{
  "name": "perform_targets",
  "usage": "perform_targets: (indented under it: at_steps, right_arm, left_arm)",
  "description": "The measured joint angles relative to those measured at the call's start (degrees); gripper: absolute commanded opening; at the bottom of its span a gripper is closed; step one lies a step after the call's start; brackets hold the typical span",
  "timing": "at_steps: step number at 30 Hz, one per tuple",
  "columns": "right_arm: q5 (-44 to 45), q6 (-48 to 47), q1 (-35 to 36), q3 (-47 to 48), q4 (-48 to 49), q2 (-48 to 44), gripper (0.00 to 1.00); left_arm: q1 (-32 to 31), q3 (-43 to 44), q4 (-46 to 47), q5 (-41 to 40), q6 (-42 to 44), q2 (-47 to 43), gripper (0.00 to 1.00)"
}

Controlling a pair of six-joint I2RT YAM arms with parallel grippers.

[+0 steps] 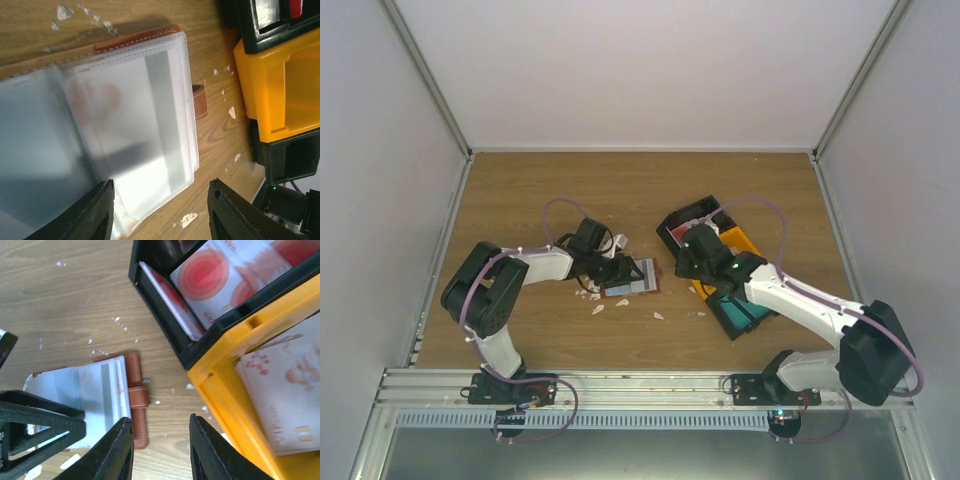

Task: Put the credit cards into the card holder
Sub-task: Turn over the card slot in the card holder, then move the storage box to the center of the board.

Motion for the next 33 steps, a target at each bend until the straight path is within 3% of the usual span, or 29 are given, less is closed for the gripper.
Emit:
perform_targets:
  at_steps: [4,13,20,23,28,33]
  right_arm:
    - [-0.7,-4.0,-3.3,0.2,-2.6,-3.8,0.42]
    - [-4.4,-16.1,-15.5,3.6,-12.0,-6.8,0.56]
    - [-4.9,-19.5,-18.6,5.5,-20.5,-6.0,0.61]
    - [-3.6,-18.2,-18.8,6.2,-24.8,-6.6,0.58]
    - [-2.5,-12.2,-18.9,5.4,-31.8,-11.8,0.4]
    - [-3.2,-6.8,-18.9,-1.6,-33.3,-13.7,0.33]
  left_arm:
    - [-0.1,0.0,-1.6,-3.1,0.0,-3.3,0.63]
    - [-0.2,-0.4,-4.4,-12.2,0.6,-21.1,0.75]
    - [-0.2,-3.9,-4.0,-11.0,0.7,-24.5,0.78]
    - [-0.2,-5.4,-3.7,-9.4,0.5,-24.5,0.76]
    - [-0.3,-6.4,-1.9,-6.9,0.3,-23.1,0.72]
    - [-0.3,-6.4,-0.7,-5.5,0.4,-20.7,0.72]
